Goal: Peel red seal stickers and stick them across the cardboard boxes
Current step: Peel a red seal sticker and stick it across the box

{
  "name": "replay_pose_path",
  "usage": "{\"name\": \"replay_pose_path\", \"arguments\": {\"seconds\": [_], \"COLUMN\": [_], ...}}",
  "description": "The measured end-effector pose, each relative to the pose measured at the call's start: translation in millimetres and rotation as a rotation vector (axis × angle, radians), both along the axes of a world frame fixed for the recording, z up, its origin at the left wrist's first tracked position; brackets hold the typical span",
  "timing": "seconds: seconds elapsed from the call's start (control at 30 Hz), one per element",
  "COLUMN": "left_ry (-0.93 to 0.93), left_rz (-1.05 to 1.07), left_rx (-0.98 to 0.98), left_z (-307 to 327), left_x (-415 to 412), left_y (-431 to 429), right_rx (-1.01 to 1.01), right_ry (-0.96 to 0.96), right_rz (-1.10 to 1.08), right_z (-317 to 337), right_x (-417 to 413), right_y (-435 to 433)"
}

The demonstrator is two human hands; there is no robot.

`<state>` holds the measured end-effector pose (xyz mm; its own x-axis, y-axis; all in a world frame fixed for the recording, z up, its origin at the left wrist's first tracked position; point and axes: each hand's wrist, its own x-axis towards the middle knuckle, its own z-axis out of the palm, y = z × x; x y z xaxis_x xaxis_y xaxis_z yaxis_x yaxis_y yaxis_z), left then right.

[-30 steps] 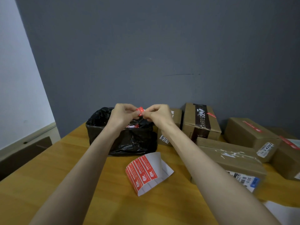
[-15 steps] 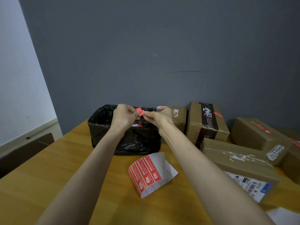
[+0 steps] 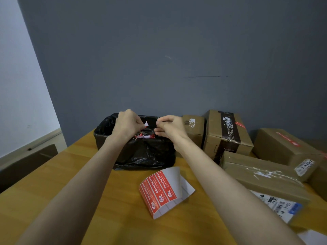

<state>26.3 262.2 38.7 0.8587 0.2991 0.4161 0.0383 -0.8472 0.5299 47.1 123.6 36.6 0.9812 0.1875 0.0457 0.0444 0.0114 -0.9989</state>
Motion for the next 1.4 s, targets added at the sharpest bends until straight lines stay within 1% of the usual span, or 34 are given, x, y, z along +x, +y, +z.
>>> {"name": "replay_pose_path", "arguments": {"seconds": [0.3,0.63,0.8,0.93,1.07,1.17,1.23,1.4], "left_ry": [0.053,0.12,0.09,0.027,0.044,0.032,0.006,-0.045], "left_rz": [0.033,-0.041,-0.051,-0.075,-0.126,-0.194,-0.247,-0.371], "left_rx": [-0.027,-0.024,-0.007,-0.001,-0.06,0.012,0.014,0.005], "left_z": [-5,-12,-11,-8,-2,6,12,18], "left_x": [5,9,7,3,0,-9,-16,-35], "left_y": [1,4,0,-5,-14,-27,-40,-80], "right_rx": [-0.127,-0.137,-0.126,-0.132,-0.173,-0.166,-0.17,-0.287], "right_ry": [-0.09,-0.122,-0.116,-0.16,-0.202,-0.21,-0.224,-0.327], "right_rz": [0.0,0.002,0.003,-0.025,-0.059,-0.075,-0.073,-0.106], "right_z": [-6,-7,-7,-9,-5,3,11,26], "right_x": [4,6,5,6,2,-4,-9,-23], "right_y": [6,1,-1,-7,-16,-24,-32,-74]}}
